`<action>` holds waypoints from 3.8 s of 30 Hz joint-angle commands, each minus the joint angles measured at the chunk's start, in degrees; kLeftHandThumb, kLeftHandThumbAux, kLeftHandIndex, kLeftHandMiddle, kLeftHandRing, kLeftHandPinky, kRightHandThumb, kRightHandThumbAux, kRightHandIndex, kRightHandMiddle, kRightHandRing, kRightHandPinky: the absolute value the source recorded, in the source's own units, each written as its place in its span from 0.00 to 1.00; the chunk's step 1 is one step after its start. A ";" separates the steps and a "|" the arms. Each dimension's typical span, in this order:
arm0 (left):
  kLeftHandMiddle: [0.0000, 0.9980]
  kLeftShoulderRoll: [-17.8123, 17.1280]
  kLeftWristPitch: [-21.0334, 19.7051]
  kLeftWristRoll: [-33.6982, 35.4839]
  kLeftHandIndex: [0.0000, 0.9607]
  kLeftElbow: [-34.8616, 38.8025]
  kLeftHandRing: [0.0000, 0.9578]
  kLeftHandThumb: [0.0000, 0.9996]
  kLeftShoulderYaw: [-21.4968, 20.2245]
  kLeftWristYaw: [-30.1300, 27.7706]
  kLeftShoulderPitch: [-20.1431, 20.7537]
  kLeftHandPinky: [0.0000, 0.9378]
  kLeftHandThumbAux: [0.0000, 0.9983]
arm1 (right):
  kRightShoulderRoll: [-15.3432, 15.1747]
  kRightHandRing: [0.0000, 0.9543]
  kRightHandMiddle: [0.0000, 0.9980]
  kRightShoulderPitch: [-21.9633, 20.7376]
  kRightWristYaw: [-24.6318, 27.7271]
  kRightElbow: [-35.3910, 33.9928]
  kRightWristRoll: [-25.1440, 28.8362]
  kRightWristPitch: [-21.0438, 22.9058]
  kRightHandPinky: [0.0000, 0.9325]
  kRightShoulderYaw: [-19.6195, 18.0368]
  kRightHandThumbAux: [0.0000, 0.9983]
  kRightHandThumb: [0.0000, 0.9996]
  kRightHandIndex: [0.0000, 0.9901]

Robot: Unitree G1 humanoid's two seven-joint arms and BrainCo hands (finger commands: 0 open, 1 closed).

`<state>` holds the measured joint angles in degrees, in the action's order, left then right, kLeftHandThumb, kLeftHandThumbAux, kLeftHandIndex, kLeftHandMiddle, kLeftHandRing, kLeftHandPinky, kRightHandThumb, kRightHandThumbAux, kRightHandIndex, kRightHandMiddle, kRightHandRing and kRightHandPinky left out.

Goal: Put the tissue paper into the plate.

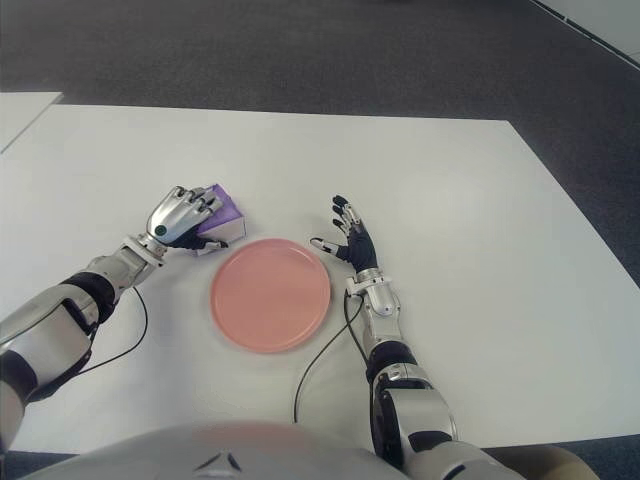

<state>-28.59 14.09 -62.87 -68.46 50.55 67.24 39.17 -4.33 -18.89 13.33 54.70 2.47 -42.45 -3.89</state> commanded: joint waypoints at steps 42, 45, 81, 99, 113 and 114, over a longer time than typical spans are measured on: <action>0.54 -12.72 13.70 19.32 0.42 60.01 0.89 0.85 -34.48 -35.04 -8.86 0.88 0.67 | 1.04 0.00 0.01 3.62 -0.99 3.03 -0.44 3.30 0.05 -0.50 0.88 0.00 0.04; 0.54 -10.98 14.64 18.67 0.42 63.66 0.89 0.86 -34.60 -35.87 -11.40 0.88 0.67 | 1.28 0.00 0.01 3.98 -1.24 2.30 -0.27 3.81 0.05 -0.44 0.88 0.00 0.03; 0.54 -6.77 29.18 0.22 0.42 57.66 0.88 0.85 -23.30 -39.32 -23.48 0.88 0.67 | 1.53 0.00 0.01 5.38 -1.96 -0.49 -0.80 4.75 0.02 -0.29 0.84 0.00 0.02; 0.54 -6.71 27.18 0.96 0.42 56.14 0.88 0.85 -20.73 -45.08 -26.25 0.88 0.67 | 1.36 0.00 0.01 5.48 -2.59 -0.56 -0.74 5.20 0.00 0.24 0.82 0.00 0.02; 0.55 -6.52 29.48 1.87 0.42 51.96 0.87 0.85 -17.94 -43.99 -24.35 0.89 0.67 | 0.99 0.00 0.01 4.89 -2.32 0.87 -1.08 2.64 0.04 0.71 0.83 0.00 0.03; 0.55 -6.49 29.67 2.08 0.41 51.83 0.87 0.85 -17.99 -43.83 -24.30 0.89 0.67 | 0.98 0.00 0.01 4.85 -2.40 0.98 -1.12 2.65 0.04 0.72 0.83 0.00 0.03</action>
<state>-35.06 43.32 -59.51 -14.17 30.57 24.65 15.66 -3.61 -17.63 10.87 52.15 2.12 -40.89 -3.48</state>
